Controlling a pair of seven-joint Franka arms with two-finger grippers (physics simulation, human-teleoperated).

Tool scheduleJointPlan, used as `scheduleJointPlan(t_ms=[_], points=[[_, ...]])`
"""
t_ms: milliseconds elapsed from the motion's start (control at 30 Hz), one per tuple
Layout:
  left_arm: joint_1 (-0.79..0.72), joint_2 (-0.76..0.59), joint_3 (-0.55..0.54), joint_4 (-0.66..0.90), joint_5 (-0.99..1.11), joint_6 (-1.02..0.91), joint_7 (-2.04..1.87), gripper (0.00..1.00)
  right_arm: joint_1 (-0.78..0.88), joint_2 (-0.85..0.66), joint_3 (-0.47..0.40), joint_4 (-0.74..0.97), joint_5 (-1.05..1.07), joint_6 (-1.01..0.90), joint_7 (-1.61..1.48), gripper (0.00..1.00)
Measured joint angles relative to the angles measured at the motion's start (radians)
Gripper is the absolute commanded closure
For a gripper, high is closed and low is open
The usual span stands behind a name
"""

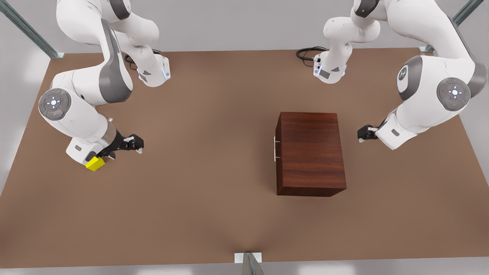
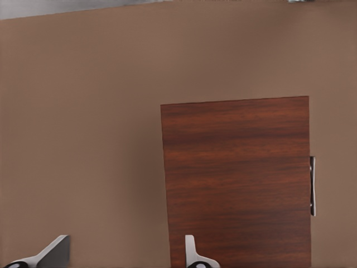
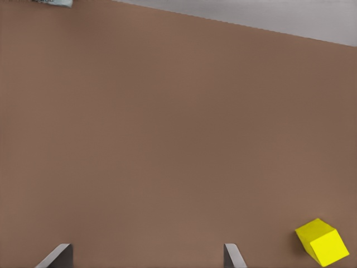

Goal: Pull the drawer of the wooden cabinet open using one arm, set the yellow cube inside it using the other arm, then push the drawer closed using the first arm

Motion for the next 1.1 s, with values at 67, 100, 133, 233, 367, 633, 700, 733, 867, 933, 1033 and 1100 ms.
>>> scheduleJointPlan(t_ms=[67, 100, 133, 233, 367, 633, 700, 733, 867, 933, 1033, 1100], points=[[-0.03, 0.016, 0.0, 0.001, 0.003, 0.009, 0.006, 0.0, -0.001, 0.0, 0.0, 0.0, 0.0, 0.008, -0.001, 0.0], [-0.07, 0.035, 0.001, 0.004, 0.005, 0.001, 0.002, 0.0, -0.001, 0.0, 0.0, 0.0, 0.0, 0.011, -0.001, 0.0], [-0.136, 0.058, 0.002, 0.006, 0.007, -0.006, -0.01, 0.0, -0.001, 0.0, 0.0, 0.0, 0.001, 0.014, -0.001, 0.0], [-0.386, 0.141, 0.0, 0.008, 0.062, -0.019, -0.099, 0.0, -0.005, 0.0, -0.001, -0.001, 0.001, 0.02, -0.003, 0.0], [-0.562, 0.218, 0.001, 0.009, 0.117, 0.004, -0.273, 0.0, -0.007, 0.001, -0.002, -0.003, -0.001, 0.026, -0.005, 0.0], [-0.625, 0.309, 0.001, 0.009, 0.215, 0.109, -0.584, 0.0, -0.033, 0.034, -0.012, -0.022, -0.016, 0.053, -0.007, 0.0], [-0.626, 0.332, 0.001, 0.008, 0.238, 0.138, -0.647, 0.18, -0.084, 0.039, -0.008, -0.076, -0.024, 0.069, -0.009, 0.0], [-0.626, 0.341, 0.001, 0.008, 0.248, 0.149, -0.675, 0.22, -0.13, 0.04, -0.007, -0.116, -0.026, 0.085, -0.015, 0.0], [-0.622, 0.359, 0.001, 0.008, 0.273, 0.181, -0.773, 0.23, -0.253, 0.051, -0.01, -0.196, -0.039, 0.136, -0.036, 0.0], [-0.619, 0.364, 0.002, 0.008, 0.277, 0.19, -0.81, 0.23, -0.303, 0.064, -0.011, -0.216, -0.045, 0.15, -0.024, 0.0], [-0.618, 0.376, 0.004, 0.007, 0.281, 0.2, -0.857, 0.28, -0.351, 0.083, -0.011, -0.243, -0.049, 0.163, 0.018, 0.0], [-0.618, 0.384, 0.005, 0.006, 0.281, 0.204, -0.883, 0.3, -0.344, 0.106, -0.005, -0.247, -0.067, 0.167, 0.067, 0.0]])
